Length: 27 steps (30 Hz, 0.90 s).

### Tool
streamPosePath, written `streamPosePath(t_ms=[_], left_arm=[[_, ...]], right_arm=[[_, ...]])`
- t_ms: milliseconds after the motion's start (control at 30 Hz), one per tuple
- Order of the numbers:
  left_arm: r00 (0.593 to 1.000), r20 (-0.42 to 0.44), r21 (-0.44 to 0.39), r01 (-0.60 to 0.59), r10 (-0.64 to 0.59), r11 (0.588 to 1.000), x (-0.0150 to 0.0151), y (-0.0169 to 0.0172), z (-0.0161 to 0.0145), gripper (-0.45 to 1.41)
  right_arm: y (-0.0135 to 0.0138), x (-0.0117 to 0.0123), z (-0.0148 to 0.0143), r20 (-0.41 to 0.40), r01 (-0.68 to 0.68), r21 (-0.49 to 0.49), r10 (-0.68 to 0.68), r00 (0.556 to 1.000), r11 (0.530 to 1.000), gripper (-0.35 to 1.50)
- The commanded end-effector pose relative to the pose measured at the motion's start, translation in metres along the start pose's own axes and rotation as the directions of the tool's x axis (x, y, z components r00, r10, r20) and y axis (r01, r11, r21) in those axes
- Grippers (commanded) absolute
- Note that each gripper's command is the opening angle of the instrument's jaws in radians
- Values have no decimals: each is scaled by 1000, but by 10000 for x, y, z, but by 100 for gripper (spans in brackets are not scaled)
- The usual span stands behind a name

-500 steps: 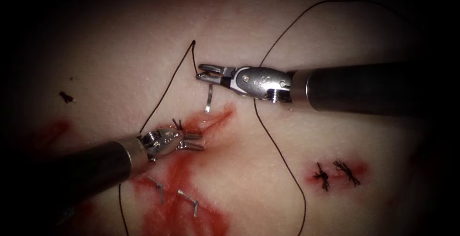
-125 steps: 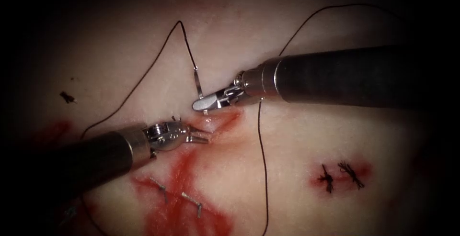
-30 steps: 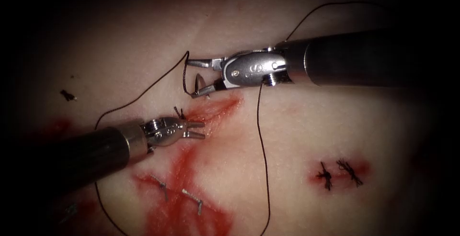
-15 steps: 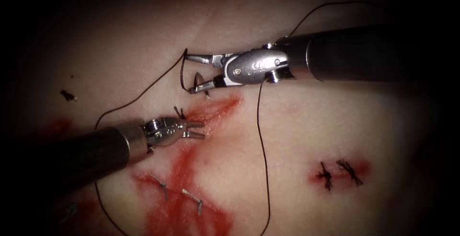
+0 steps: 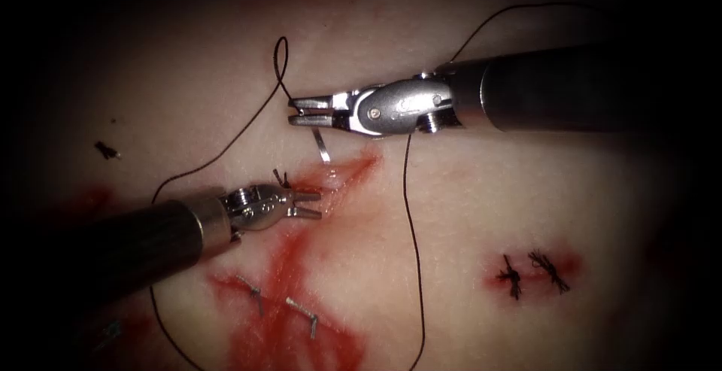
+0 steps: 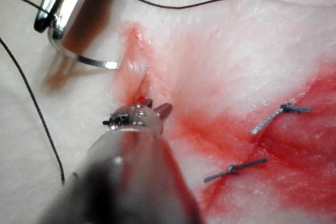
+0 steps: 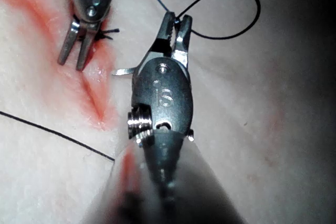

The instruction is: Wound Closure

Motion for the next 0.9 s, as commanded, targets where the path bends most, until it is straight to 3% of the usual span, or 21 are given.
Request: streamPosePath(t_ms=[33, 233, 333, 500, 667, 767, 800, 833, 900], left_arm=[[1000, -1, 0, -1, 1, 1000, 1, -2, 8, 29], [1000, -1, 0, -1, 1, 1000, 1, -2, 8, 29], [1000, -1, 0, -1, 1, 1000, 1, -2, 9, 29], [1000, -1, 0, -1, 1, 1000, 1, -2, 9, 29], [1000, -1, 0, -1, 1, 1000, 1, -2, 9, 29], [1000, -1, 0, -1, 1, 1000, 1, -2, 9, 29], [1000, -1, 0, -1, 1, 1000, 1, -2, 9, 29], [1000, -1, 0, -1, 1, 1000, 1, -2, 9, 29], [1000, -1, 0, -1, 1, 1000, 1, -1, 9, 29]], right_arm=[[-5, -5, 7, 8, -37, 1, 37, 999, 999, -35], [0, -10, -1, 108, -276, -21, 277, 955, 961, -35], [3, -14, -5, 179, -411, -52, 413, 893, 910, -35], [4, -25, -12, 295, -632, -173, 652, 699, 756, -35], [-6, -35, -11, 367, -738, -233, 760, 536, 633, -35], [-14, -40, -8, 368, -825, -235, 833, 414, 514, -35], [-18, -43, -7, 359, -868, -249, 874, 329, 429, -35], [-18, -43, -7, 359, -868, -249, 874, 329, 429, -35], [-19, -46, -6, 343, -898, -241, 898, 275, 367, -35]])
